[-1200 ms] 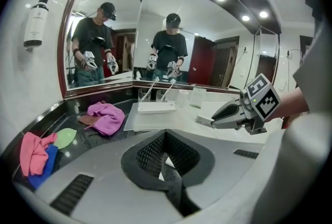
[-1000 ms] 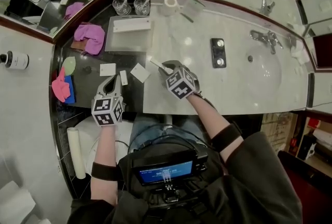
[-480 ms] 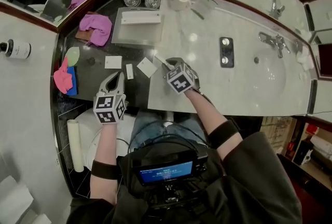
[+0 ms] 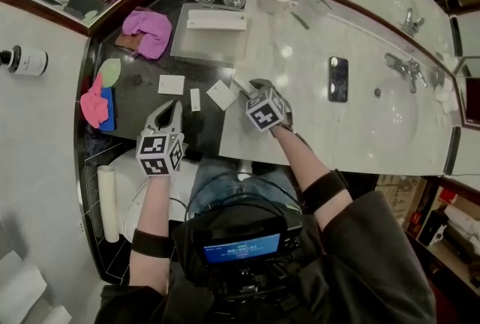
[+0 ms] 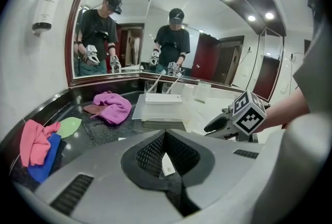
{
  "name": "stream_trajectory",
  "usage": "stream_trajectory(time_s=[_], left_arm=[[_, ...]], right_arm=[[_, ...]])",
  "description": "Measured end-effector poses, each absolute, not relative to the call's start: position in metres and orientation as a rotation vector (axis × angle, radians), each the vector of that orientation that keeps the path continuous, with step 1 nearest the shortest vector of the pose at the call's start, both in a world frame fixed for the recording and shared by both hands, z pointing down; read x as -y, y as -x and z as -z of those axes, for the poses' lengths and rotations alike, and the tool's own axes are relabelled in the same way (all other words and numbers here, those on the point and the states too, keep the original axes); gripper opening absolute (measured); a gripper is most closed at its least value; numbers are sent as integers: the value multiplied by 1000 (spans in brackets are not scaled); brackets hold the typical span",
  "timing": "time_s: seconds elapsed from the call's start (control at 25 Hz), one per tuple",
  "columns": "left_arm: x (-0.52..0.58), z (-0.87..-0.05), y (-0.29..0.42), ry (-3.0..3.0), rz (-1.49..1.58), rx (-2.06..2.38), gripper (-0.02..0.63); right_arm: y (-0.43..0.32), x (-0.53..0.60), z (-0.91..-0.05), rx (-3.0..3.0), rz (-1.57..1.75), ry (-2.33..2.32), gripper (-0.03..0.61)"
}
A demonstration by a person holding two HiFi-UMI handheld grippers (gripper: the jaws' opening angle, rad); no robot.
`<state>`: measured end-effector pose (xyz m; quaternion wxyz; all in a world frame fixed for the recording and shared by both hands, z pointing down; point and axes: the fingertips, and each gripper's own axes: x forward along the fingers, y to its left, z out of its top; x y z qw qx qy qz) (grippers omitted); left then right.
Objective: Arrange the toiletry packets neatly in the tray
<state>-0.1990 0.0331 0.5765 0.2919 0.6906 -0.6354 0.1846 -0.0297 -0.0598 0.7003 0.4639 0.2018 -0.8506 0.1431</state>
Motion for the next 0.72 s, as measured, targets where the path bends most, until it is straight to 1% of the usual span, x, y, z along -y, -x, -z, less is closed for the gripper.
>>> stream_trajectory(time_s=[0.08,0.28,0.6,0.64,0.72], left_arm=[[-32,-578,200,-1839,-492,1692,0],[-28,-577,196,-1844,-490,1691,0],[-20,-563,184,-1860,-481,1715,0],[-19,-559,181,-1864,-478,1721,0],[-17,-550,174,-1870,-471,1735,0]], right_arm=[[29,59,-703,2091,-357,-493,190],[29,63,-695,2118,-346,-496,190],[22,73,-638,2228,-306,-501,186],[19,74,-628,2246,-302,-501,171],[13,77,-604,2282,-284,-509,120]])
